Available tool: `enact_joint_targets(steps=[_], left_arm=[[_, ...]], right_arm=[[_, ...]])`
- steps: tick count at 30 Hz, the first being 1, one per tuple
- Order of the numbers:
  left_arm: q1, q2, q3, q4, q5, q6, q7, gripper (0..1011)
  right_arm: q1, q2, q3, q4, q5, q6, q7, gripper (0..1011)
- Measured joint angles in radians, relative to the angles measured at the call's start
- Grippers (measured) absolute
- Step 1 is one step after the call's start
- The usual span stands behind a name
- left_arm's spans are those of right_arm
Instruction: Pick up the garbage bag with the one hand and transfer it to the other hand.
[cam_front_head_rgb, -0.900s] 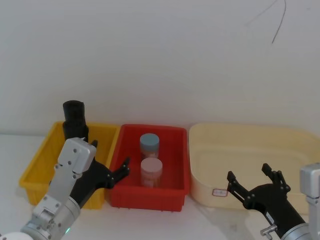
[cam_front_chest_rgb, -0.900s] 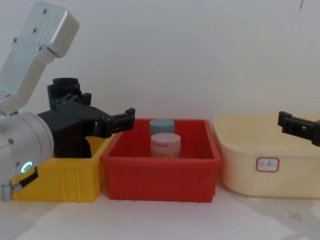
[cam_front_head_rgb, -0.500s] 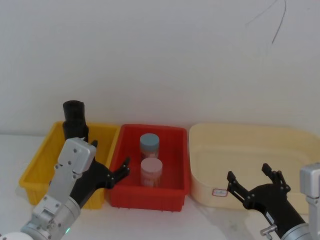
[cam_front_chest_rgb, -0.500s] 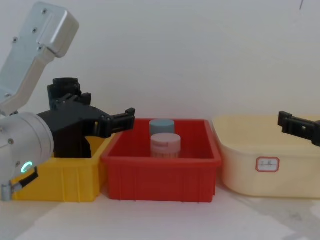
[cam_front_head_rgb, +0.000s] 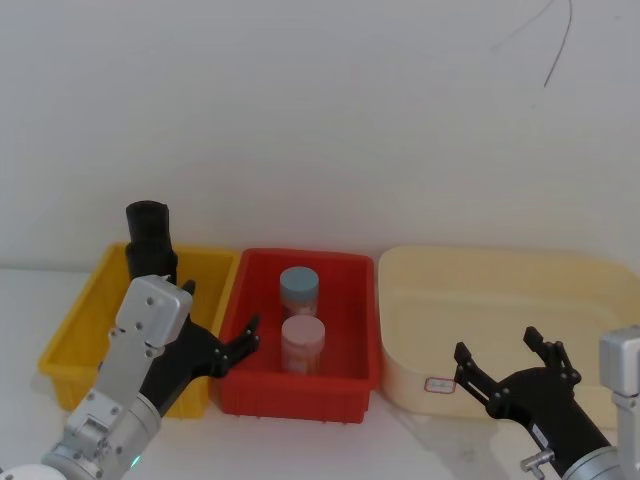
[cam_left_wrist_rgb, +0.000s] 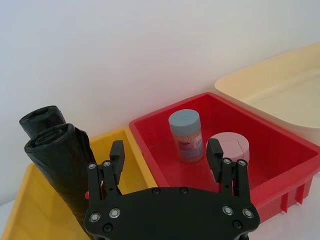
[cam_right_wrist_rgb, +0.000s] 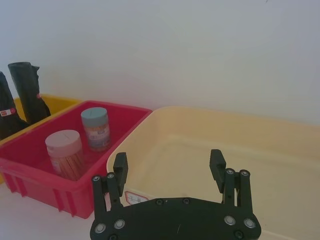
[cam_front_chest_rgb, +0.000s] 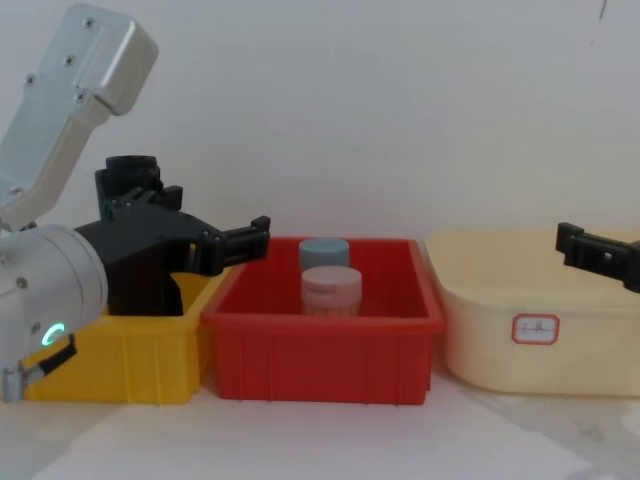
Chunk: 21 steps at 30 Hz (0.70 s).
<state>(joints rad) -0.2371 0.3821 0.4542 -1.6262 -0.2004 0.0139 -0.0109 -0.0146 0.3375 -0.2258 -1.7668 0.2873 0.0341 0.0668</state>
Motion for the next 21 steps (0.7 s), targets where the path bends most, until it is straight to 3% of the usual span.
enact_joint_targets(steps=[21], left_arm=[[0.0,0.0,0.0,0.0,0.0,0.0,0.0,1001]], right_arm=[[0.0,0.0,0.0,0.0,0.0,0.0,0.0,1001]])
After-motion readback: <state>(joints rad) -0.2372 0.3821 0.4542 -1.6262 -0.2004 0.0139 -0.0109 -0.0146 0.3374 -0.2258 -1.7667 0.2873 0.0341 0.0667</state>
